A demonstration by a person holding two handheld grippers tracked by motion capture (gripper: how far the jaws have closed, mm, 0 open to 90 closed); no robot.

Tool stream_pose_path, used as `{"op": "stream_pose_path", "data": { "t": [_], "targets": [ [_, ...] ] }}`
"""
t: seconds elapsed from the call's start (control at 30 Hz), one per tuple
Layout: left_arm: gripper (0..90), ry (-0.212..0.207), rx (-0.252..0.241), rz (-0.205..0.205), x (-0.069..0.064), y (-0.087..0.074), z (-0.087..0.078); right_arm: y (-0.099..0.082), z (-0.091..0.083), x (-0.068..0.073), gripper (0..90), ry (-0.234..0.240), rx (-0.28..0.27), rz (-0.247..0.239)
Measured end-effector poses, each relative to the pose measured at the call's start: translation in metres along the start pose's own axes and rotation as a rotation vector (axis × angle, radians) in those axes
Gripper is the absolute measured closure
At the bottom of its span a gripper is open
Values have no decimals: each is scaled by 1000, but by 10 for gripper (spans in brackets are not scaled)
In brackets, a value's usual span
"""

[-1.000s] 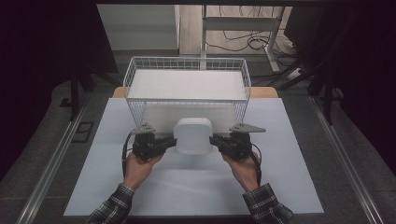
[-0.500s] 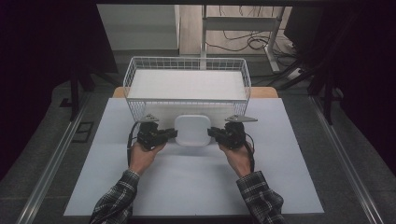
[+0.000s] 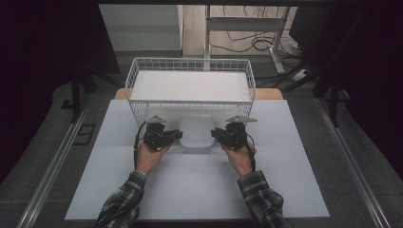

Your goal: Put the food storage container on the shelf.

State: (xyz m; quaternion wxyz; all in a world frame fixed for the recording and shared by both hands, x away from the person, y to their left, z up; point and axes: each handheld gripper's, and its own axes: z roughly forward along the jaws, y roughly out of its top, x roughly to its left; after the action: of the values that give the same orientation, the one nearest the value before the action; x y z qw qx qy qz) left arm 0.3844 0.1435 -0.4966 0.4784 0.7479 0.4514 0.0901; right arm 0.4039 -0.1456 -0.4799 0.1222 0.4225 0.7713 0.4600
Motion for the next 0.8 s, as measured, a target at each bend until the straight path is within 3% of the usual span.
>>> {"op": "stream_pose_path", "data": {
  "t": [0.13,0.23,0.27,0.37,0.5,0.57,0.63,0.8],
  "targets": [
    [753,29,-24,18,-1,5,1,3,5,-1,701,-12,-15,0],
    [747,72,-33,56,-3,9,2,6,8,-5,675,-6,-19,24],
    [738,85,-28,63,-4,10,4,6,9,-6,701,-10,-34,31],
    [704,119,-62,63,-4,13,8,12,14,-1,698,-81,-53,-48],
    [652,183,-93,55,-3,16,12,16,19,-2,686,-108,-65,-54],
    [638,216,-115,77,-6,16,11,18,20,-3,691,-118,-69,-47],
    [610,209,-136,94,-10,14,4,19,17,-1,696,-125,-76,-67],
    [490,190,-136,133,-18,7,-12,15,1,2,768,-87,-87,-100]
  ]
}}
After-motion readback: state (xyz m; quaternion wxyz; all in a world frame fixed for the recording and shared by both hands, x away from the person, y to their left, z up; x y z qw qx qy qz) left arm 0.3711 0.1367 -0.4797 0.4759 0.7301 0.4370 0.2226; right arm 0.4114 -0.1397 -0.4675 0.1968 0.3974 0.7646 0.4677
